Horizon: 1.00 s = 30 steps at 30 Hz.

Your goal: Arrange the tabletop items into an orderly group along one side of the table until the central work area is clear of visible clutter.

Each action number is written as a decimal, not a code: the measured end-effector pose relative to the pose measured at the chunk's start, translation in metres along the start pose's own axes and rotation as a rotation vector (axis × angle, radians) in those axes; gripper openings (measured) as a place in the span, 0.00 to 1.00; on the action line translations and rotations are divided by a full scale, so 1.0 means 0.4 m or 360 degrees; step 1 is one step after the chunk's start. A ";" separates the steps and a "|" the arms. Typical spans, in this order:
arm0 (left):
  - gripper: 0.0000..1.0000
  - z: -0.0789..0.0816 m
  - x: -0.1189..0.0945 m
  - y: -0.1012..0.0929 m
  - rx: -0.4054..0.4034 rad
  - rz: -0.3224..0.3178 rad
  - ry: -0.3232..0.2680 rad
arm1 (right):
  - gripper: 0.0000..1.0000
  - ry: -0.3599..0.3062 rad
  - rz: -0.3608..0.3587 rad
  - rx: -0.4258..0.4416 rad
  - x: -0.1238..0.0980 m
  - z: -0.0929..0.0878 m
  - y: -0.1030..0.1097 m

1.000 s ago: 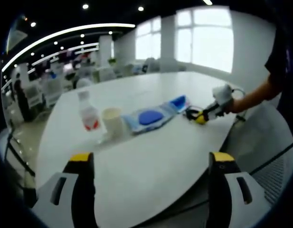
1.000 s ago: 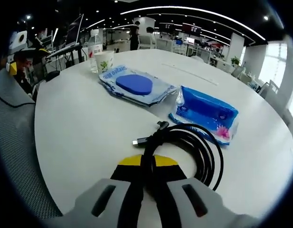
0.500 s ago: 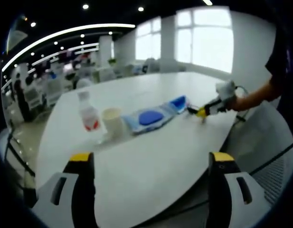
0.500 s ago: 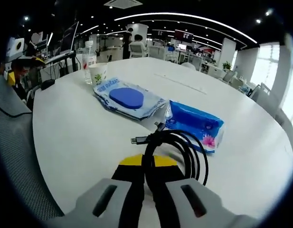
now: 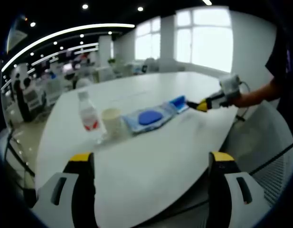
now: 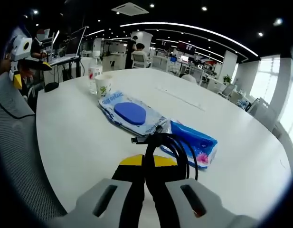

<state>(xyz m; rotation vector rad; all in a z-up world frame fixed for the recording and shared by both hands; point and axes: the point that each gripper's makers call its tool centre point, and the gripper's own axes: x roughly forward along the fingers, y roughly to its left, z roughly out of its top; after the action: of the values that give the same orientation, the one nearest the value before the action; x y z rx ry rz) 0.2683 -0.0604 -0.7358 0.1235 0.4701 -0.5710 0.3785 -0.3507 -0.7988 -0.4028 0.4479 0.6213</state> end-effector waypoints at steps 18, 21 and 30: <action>0.97 0.001 -0.004 0.009 -0.0010 0.0019 -0.0016 | 0.03 0.0066 0.0156 -0.0138 0.052 -0.019 0.088; 0.96 0.000 -0.004 0.010 -0.0009 0.0019 -0.0015 | 0.03 0.0091 0.0184 -0.0162 0.065 -0.032 0.102; 0.96 0.000 -0.005 0.014 -0.0011 0.0024 -0.0017 | 0.04 0.0141 0.0249 -0.0282 0.097 -0.054 0.134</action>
<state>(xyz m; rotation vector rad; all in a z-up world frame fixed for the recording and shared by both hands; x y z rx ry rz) 0.2697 -0.0548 -0.7351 0.1174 0.4602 -0.5548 0.3667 -0.3034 -0.8486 -0.5694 0.5139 0.8004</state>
